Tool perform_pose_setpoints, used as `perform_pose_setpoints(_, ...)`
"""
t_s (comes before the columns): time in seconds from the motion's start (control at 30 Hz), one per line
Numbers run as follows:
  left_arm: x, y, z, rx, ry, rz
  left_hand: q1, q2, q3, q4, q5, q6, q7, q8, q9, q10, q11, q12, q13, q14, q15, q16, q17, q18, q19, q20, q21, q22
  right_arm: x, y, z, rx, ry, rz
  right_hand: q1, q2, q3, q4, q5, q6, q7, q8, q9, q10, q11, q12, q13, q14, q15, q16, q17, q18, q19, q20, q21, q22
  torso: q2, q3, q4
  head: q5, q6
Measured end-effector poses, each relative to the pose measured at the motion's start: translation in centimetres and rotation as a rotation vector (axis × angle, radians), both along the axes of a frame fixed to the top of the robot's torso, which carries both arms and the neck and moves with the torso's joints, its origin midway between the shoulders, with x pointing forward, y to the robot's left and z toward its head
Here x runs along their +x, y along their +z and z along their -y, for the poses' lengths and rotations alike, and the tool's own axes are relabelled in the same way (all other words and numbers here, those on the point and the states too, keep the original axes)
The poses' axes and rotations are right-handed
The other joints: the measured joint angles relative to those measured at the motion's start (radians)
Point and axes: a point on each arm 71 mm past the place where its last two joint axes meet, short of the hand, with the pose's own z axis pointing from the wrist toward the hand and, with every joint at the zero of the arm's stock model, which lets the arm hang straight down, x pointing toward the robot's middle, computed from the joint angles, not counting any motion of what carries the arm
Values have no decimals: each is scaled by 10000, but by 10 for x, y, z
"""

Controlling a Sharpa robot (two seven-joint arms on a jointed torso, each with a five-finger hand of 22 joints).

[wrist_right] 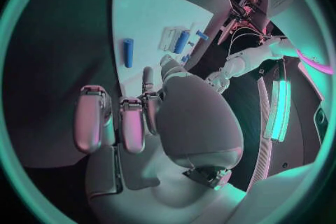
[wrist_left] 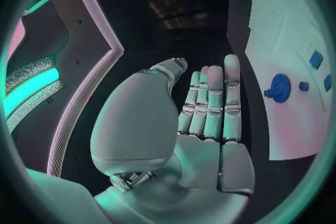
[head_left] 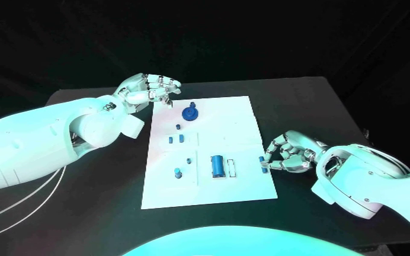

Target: Assemble the parts on the task board

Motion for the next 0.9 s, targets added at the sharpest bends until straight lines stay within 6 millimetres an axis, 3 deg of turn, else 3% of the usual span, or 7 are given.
perform_pose_setpoints(0.33,0,-1,0,8,-16,-23,0,0,0,0,0,0,0,0,0,0,0,0,-1,0,0,0,8,0,0,0,0,1,1,-2,11,-1077,104,738,-3,-3,6,7,-103,4,4,-111,-74,-36,36,-38,-1,-20,20,0,-2,1,21,38,0,8,11,-9,15,-79,-13)
perform_pose_setpoints(0.43,0,-1,1,5,-23,-25,0,0,0,0,0,0,0,0,0,0,0,0,-1,0,0,0,8,0,0,0,0,1,2,-7,8,-1284,145,775,-126,-120,6,7,-129,4,5,-115,-95,-36,36,-38,-1,-20,20,0,-2,1,21,38,0,8,11,-12,19,-84,-12)
perform_pose_setpoints(0.9,-1,-1,0,5,-30,-33,0,0,0,0,0,0,0,0,0,0,0,0,-2,0,0,0,6,0,0,0,0,2,7,-29,-4,-1876,126,614,-771,23,-24,37,-189,143,16,-164,-138,-7,64,-38,-3,15,54,0,-3,1,21,38,48,6,15,-23,35,-33,-17)
